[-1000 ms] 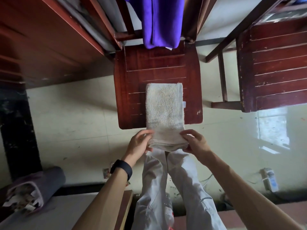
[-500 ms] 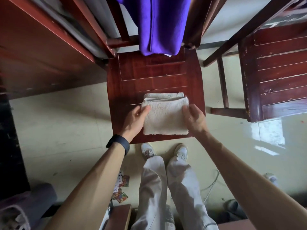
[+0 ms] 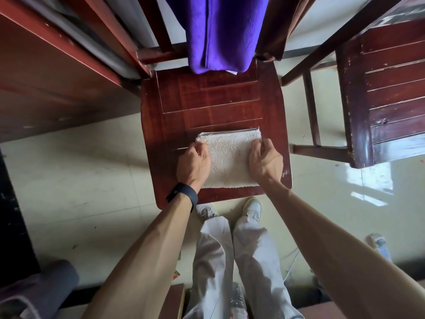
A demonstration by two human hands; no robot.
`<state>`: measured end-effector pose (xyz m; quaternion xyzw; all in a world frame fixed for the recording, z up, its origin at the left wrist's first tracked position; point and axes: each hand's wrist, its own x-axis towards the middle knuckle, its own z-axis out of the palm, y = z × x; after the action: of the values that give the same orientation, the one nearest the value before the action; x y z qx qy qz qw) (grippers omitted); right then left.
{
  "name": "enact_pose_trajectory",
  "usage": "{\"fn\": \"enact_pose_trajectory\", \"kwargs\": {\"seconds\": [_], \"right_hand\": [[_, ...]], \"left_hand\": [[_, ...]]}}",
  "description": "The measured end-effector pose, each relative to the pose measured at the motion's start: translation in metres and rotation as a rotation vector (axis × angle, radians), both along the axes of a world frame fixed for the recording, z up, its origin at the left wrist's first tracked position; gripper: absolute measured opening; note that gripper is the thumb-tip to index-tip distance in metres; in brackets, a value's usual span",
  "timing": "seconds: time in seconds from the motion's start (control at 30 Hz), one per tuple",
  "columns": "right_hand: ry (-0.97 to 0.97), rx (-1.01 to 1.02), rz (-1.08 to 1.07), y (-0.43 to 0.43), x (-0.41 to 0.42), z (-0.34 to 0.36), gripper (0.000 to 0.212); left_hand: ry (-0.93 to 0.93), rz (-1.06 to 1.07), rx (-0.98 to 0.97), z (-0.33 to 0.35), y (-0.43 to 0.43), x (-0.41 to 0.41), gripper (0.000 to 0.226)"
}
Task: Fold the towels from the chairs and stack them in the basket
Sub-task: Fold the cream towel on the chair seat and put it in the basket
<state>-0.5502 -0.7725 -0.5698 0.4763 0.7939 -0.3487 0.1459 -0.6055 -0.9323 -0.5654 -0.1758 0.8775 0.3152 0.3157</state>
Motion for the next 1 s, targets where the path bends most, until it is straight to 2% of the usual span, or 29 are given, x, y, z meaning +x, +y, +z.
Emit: {"fn": "enact_pose_trajectory", "kwargs": {"seconds": [0.13, 0.23, 0.33, 0.4, 0.5, 0.63, 0.77, 1.0], "right_hand": [[-0.003, 0.011, 0.067, 0.001, 0.002, 0.002, 0.033], [0.037, 0.139, 0.168, 0.006, 0.003, 0.002, 0.034], [0.188, 0.356, 0.425, 0.010, 0.003, 0.004, 0.049], [0.279, 0.429, 0.655, 0.010, 0.003, 0.003, 0.051], [0.329, 0.430, 0.881, 0.004, 0.007, -0.012, 0.049], [0.285, 0.411, 0.828, 0.006, 0.010, -0.036, 0.046], [0.253, 0.435, 0.835, 0.008, 0.013, -0.049, 0.051], [0.097, 0.396, 0.791, 0.005, 0.011, -0.042, 0.059]], "left_hand": [[0.082, -0.085, -0.064, 0.000, -0.002, 0.001, 0.035], [0.274, -0.182, -0.089, 0.001, -0.007, -0.001, 0.037], [0.559, -0.389, -0.066, -0.004, -0.014, -0.007, 0.049], [0.678, -0.559, -0.099, -0.010, -0.016, -0.005, 0.052], [0.651, -0.728, -0.123, -0.014, -0.006, 0.009, 0.057], [0.569, -0.713, -0.160, -0.038, -0.006, 0.018, 0.056], [0.570, -0.759, -0.182, -0.058, -0.017, 0.022, 0.059], [0.552, -0.783, -0.201, -0.051, -0.016, 0.022, 0.063]]}}
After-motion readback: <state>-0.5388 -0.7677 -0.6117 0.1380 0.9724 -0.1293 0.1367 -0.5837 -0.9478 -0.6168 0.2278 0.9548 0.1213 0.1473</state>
